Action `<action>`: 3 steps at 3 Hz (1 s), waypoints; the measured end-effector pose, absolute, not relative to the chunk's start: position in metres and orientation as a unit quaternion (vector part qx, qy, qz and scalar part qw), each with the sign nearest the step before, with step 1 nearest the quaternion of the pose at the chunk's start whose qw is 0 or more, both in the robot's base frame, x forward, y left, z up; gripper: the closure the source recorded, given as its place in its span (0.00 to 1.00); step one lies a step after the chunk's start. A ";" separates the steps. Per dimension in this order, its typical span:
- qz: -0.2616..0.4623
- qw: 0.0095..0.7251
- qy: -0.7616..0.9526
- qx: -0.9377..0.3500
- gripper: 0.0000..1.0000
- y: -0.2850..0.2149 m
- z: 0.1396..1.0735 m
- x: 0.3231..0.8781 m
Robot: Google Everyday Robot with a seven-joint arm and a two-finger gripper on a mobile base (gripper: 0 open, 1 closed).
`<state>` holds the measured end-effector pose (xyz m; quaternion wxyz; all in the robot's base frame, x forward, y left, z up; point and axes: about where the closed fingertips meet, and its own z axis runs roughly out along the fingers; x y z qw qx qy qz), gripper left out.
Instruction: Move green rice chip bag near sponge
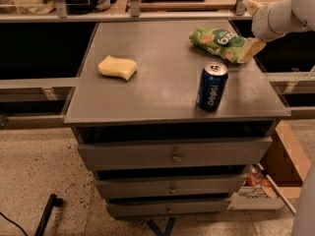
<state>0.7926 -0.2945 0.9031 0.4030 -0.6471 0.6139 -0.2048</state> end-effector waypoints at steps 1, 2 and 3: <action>-0.197 0.408 0.611 -0.649 0.00 -0.289 0.895 0.797; -0.191 0.414 0.610 -0.648 0.00 -0.288 0.887 0.798; -0.190 0.419 0.612 -0.643 0.00 -0.289 0.882 0.800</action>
Offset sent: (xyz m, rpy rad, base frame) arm 0.0026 0.0030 -0.0183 0.0450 -0.0110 0.0192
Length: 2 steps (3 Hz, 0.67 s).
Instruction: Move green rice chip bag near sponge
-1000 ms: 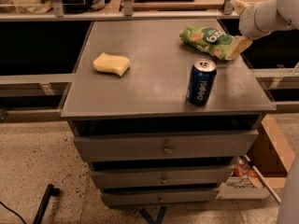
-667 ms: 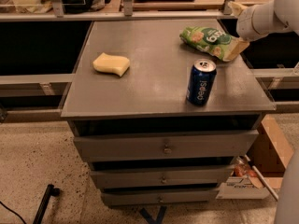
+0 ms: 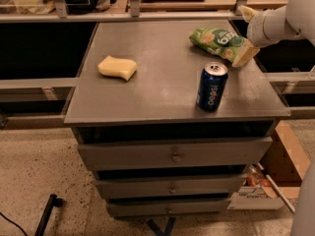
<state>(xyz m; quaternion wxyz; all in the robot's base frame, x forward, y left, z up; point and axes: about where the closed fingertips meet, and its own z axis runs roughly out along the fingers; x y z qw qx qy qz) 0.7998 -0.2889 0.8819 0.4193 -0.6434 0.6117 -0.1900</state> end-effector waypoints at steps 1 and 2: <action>-0.190 0.422 0.613 -0.640 0.17 -0.291 0.875 0.801; -0.192 0.423 0.616 -0.636 0.33 -0.294 0.870 0.802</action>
Offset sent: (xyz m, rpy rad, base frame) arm -0.0006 -0.0147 -0.0115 0.0102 -0.0193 -0.0323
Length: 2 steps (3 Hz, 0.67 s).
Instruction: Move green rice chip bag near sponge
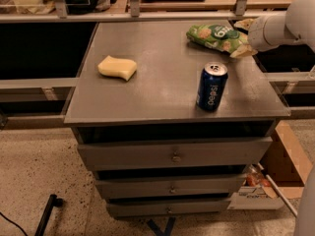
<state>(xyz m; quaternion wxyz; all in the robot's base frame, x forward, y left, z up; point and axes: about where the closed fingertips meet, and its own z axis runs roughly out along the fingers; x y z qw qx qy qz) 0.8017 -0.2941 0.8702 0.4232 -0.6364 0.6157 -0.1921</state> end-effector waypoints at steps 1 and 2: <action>-0.195 0.423 0.616 -0.635 0.40 -0.296 0.867 0.803; -0.201 0.419 0.614 -0.637 0.59 -0.296 0.866 0.803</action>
Offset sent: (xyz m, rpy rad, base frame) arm -0.0023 -0.0076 -0.0004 -0.0378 -0.0219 -0.0146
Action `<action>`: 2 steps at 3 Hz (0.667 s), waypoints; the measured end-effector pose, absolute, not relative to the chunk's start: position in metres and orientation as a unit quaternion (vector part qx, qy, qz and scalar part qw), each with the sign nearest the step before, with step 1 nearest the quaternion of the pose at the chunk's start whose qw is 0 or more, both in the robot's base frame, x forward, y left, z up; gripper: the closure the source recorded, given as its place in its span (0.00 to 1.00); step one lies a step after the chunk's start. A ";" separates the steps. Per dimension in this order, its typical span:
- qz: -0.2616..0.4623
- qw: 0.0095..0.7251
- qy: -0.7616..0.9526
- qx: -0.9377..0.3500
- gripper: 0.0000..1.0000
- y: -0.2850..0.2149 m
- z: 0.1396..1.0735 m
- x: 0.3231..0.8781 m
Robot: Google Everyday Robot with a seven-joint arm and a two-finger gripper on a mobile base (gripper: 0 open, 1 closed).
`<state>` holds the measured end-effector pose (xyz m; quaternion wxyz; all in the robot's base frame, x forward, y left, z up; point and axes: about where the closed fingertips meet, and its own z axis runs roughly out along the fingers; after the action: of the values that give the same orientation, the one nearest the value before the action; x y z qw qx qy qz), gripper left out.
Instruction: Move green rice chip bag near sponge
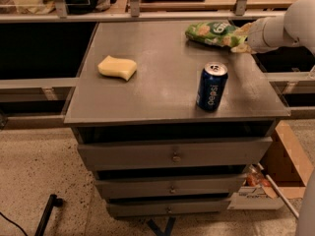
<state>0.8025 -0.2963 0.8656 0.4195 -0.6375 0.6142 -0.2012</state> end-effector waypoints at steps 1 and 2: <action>-0.204 0.417 0.614 -0.638 0.82 -0.300 0.864 0.799; -0.204 0.419 0.616 -0.635 1.00 -0.303 0.866 0.795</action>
Offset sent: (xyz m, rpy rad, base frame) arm -0.0154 -0.0172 0.0089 0.0043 -0.0132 -0.0224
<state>0.7947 -0.3033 0.8656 0.4193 -0.6349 0.6160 -0.2040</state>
